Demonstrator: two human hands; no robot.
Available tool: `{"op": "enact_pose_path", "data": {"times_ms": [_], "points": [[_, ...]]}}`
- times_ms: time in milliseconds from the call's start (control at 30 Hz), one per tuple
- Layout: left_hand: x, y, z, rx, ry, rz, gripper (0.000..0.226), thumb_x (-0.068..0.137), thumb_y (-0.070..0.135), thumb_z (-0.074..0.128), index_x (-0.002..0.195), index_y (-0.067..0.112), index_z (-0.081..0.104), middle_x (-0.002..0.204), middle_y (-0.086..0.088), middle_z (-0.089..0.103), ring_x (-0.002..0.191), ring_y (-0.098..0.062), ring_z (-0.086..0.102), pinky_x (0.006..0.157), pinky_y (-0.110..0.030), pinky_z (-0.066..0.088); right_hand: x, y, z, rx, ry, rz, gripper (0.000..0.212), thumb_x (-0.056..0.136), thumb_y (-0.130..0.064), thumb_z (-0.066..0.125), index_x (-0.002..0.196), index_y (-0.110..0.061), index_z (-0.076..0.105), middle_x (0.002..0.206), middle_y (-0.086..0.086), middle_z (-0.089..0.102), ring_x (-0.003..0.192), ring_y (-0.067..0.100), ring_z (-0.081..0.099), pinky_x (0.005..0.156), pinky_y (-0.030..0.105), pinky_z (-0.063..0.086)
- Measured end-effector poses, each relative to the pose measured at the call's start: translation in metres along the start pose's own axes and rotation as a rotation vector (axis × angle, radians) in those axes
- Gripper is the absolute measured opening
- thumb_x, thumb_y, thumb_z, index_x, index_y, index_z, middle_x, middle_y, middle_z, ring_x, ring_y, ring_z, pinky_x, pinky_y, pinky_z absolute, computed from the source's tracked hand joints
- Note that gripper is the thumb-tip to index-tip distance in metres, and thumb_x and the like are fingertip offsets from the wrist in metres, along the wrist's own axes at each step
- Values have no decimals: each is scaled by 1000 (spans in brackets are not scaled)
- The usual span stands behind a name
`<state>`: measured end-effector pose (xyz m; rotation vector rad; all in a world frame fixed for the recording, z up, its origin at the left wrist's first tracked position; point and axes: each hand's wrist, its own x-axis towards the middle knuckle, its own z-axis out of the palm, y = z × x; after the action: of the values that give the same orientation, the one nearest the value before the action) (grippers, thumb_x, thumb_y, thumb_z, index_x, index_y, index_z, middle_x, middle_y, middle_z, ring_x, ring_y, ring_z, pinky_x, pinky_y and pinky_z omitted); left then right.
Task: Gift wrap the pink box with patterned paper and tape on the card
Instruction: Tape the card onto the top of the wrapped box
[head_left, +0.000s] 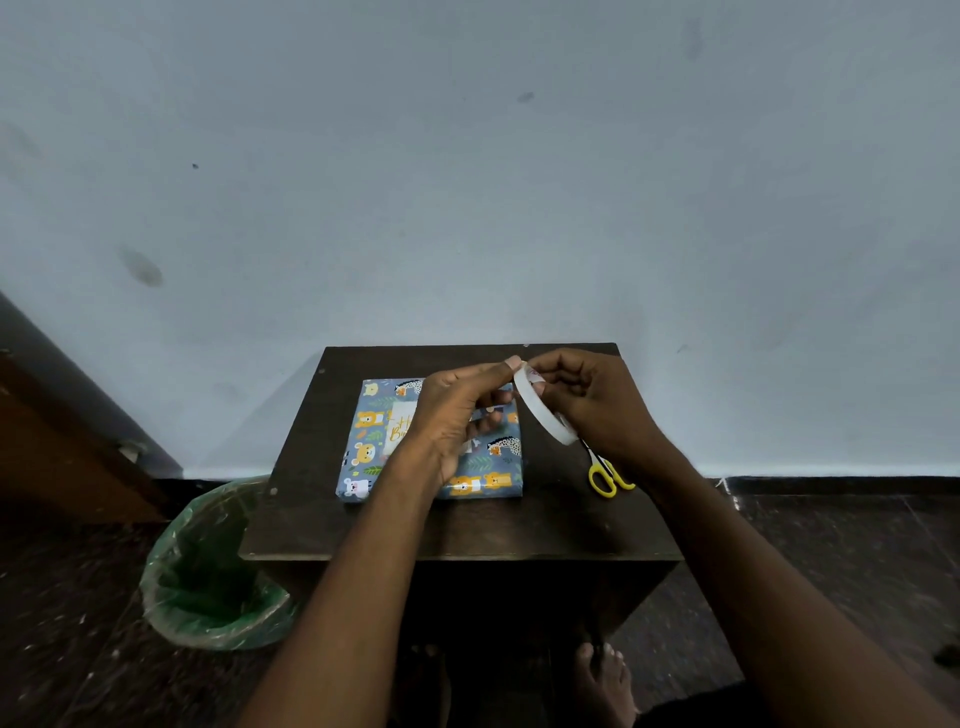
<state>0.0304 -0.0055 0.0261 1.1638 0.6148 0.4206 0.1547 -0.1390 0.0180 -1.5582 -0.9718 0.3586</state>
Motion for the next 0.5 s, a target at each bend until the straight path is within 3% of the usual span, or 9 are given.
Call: {"op": "enact_pose_path", "data": {"times_ms": [67, 133, 367, 500], "points": [[0, 1, 0, 6, -4, -17, 23, 88, 28, 85, 99, 8, 85, 99, -11, 76, 94, -21, 67, 66, -25, 56, -1, 0, 0, -35, 10, -3, 22, 97, 1, 68, 104, -17, 78, 90, 11, 78, 86, 41, 73, 75, 48, 60], [-1, 3, -1, 11, -4, -29, 19, 88, 27, 85, 96, 10, 85, 96, -10, 76, 90, -18, 67, 61, -22, 55, -2, -1, 1, -95, 17, -27, 20, 97, 0, 67, 103, -16, 78, 86, 15, 76, 81, 39, 71, 73, 47, 58], [-5, 8, -6, 38, -5, -95, 26, 94, 39, 78, 91, 14, 84, 92, -4, 81, 79, -10, 73, 68, -24, 58, -2, -3, 4, -287, -6, -88, 16, 93, -2, 71, 103, -14, 76, 84, -10, 75, 67, 9, 69, 66, 34, 58], [-5, 10, -7, 28, -7, -114, 28, 96, 41, 76, 95, 14, 83, 94, -3, 81, 79, -9, 73, 70, -24, 58, -2, -7, 3, -273, 19, -85, 14, 93, -1, 73, 102, -11, 69, 83, -13, 74, 63, 10, 69, 59, 27, 56]]}}
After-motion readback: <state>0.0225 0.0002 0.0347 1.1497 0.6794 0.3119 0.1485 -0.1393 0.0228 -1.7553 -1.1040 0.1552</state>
